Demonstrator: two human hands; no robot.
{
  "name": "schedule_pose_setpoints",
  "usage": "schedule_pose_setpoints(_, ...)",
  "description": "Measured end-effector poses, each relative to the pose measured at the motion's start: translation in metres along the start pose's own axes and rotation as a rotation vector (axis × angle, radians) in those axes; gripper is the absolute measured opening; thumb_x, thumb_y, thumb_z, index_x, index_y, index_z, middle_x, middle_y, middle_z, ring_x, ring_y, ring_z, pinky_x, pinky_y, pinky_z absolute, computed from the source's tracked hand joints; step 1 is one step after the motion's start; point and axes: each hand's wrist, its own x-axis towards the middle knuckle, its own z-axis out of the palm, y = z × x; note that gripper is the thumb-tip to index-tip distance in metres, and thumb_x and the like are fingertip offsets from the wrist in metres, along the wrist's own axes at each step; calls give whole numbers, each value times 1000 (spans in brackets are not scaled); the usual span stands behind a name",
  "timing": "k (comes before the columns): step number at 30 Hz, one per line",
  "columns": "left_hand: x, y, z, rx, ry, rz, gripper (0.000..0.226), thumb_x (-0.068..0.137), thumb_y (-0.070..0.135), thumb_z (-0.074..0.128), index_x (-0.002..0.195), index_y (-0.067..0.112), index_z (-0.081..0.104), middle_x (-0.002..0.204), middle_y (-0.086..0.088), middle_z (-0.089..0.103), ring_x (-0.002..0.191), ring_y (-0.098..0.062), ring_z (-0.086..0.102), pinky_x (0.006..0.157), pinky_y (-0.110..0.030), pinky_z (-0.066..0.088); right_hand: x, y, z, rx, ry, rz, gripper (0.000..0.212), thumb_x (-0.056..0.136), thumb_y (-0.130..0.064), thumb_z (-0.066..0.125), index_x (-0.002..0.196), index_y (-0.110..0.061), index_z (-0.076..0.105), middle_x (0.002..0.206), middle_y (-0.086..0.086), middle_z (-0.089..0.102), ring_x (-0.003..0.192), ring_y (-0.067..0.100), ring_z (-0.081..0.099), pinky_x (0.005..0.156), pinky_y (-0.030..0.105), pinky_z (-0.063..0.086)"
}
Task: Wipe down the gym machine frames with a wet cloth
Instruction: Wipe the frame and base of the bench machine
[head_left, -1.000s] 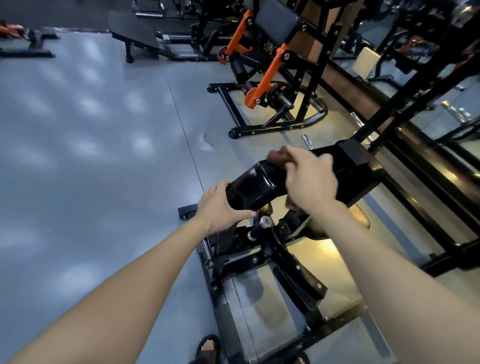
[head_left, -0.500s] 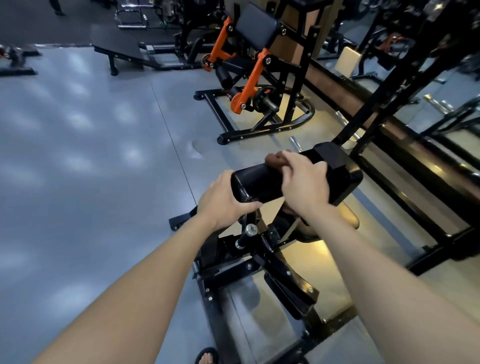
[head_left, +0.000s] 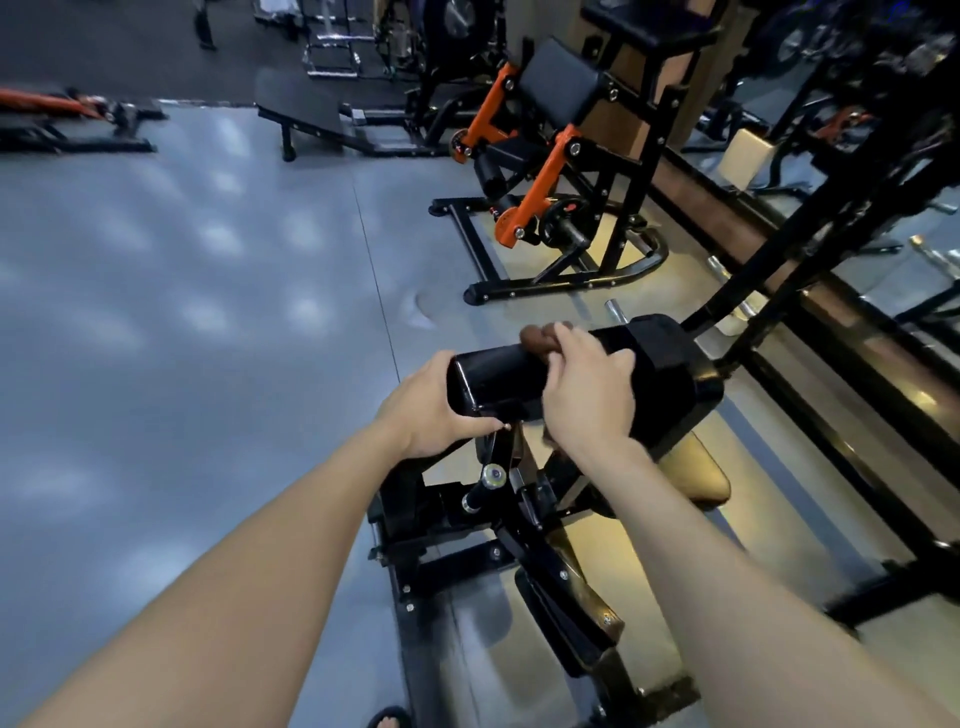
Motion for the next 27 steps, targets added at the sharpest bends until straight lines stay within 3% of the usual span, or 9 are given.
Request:
schedule_pose_setpoints(3, 1, -1, 1, -19, 18, -13, 85, 55, 70, 83, 124, 38, 44, 121, 17, 60, 113, -13, 59, 99, -41, 50, -28, -23, 7, -15, -85, -403, 42, 108, -33, 45, 151, -33, 47, 148, -19, 49, 98, 23, 42, 70, 37, 53)
schedule_pose_setpoints(5, 1, 1, 1, -38, 1, -12, 83, 61, 62, 88, 125, 34, 44, 121, 15, 59, 114, -13, 58, 100, -39, 49, -12, -5, 0, -35, -107, -481, 44, 108, -35, 45, 152, -37, 45, 148, -22, 49, 100, 23, 43, 68, 37, 53)
schedule_pose_setpoints(7, 1, 2, 1, -57, -11, -19, 81, 67, 52, 91, 127, 32, 42, 120, 11, 59, 112, -15, 58, 100, -39, 49, 9, 30, -9, -15, -87, -342, 43, 108, -35, 43, 151, -41, 43, 148, -19, 51, 105, 23, 45, 72, 40, 55)
schedule_pose_setpoints(11, 2, -1, 2, -60, -23, -24, 84, 67, 53, 91, 130, 31, 40, 123, 7, 57, 113, -16, 58, 101, -40, 49, 28, 58, -14, 86, 32, 117, 45, 108, -32, 45, 152, -35, 44, 146, -8, 56, 111, 24, 44, 79, 37, 46)
schedule_pose_setpoints(13, 3, -1, 3, -57, -17, -27, 86, 66, 55, 91, 131, 29, 42, 122, 7, 57, 113, -16, 58, 100, -39, 49, 12, 28, -7, 80, 15, 34, 42, 107, -32, 45, 149, -35, 46, 146, -11, 54, 106, 24, 43, 81, 39, 50)
schedule_pose_setpoints(18, 2, -6, 6, -72, 38, -19, 89, 51, 71, 83, 123, 34, 47, 124, 12, 59, 119, -14, 56, 105, -44, 47, -22, -13, 3, -10, -97, -472, 43, 107, -33, 45, 150, -36, 47, 148, -19, 51, 100, 26, 44, 67, 35, 49)
schedule_pose_setpoints(20, 3, -6, 5, -52, 22, -27, 91, 52, 74, 83, 125, 35, 44, 123, 10, 58, 118, -16, 56, 103, -44, 48, -2, 13, -7, -42, -109, -431, 44, 107, -33, 44, 151, -40, 43, 148, -19, 51, 107, 26, 45, 71, 37, 52)
schedule_pose_setpoints(24, 4, -7, 5, -56, -3, -30, 93, 55, 73, 83, 128, 34, 41, 122, 9, 56, 115, -17, 56, 101, -45, 50, 28, 46, -17, 26, -24, 35, 40, 107, -31, 44, 147, -35, 48, 143, -9, 57, 114, 28, 44, 74, 37, 43)
schedule_pose_setpoints(27, 4, -5, 6, -34, 25, -4, 88, 54, 72, 81, 124, 34, 43, 118, 9, 57, 111, -18, 56, 97, -43, 50, 1, -7, -4, -29, -36, -107, 36, 106, -31, 45, 141, -32, 50, 139, -9, 56, 109, 30, 45, 71, 37, 46)
